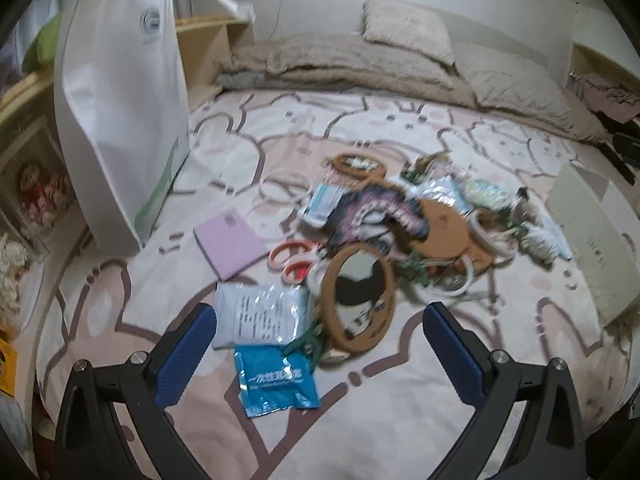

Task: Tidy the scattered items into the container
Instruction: 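Move both tools over the scattered items on the bed, then close left gripper on blue packet while right gripper grasps white lace bundle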

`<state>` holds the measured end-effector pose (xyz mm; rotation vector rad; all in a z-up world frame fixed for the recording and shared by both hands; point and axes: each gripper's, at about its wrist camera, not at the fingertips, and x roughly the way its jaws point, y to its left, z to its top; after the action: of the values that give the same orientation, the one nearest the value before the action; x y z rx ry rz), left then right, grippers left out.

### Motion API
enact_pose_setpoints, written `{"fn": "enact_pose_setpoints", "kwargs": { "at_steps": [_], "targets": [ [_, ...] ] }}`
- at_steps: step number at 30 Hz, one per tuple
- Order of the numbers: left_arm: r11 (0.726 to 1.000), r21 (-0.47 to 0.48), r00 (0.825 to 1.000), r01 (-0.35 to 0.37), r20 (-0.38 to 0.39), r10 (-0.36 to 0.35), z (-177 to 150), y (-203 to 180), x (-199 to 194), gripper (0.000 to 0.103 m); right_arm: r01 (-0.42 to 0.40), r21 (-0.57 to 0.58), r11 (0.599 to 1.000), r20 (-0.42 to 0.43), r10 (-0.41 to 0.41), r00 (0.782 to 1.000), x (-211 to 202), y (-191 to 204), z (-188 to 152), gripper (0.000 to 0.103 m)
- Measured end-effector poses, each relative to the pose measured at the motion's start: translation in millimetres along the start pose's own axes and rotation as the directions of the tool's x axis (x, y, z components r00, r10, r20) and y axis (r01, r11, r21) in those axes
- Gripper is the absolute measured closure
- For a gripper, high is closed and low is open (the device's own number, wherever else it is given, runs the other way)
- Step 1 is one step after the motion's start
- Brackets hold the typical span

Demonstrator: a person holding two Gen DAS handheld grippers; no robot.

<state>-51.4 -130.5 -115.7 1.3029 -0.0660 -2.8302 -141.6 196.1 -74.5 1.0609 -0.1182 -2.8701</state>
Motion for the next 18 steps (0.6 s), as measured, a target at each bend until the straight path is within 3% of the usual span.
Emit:
{"fn": "enact_pose_setpoints", "kwargs": {
  "at_steps": [4,11,18],
  "targets": [
    [1.0,-0.017,0.999,-0.024,-0.038,0.024,-12.2,10.4,17.9,0.0,-0.014,0.035,0.999,-0.023,0.015,1.0,15.1,-7.1,-5.4,0.0],
    [0.997,-0.024,0.994,-0.069,-0.089,0.067,-32.1,24.0,44.0,0.0,0.041,0.036,0.999,-0.033,-0.04,0.999,33.6,-17.0,-15.1,0.0],
    [0.996,-0.004,0.99,-0.092,-0.106,0.091,-44.9,25.9,59.4,0.0,0.086,0.001,0.996,-0.105,-0.085,0.991,59.2,-26.0,-30.2,0.0]
  ]
}}
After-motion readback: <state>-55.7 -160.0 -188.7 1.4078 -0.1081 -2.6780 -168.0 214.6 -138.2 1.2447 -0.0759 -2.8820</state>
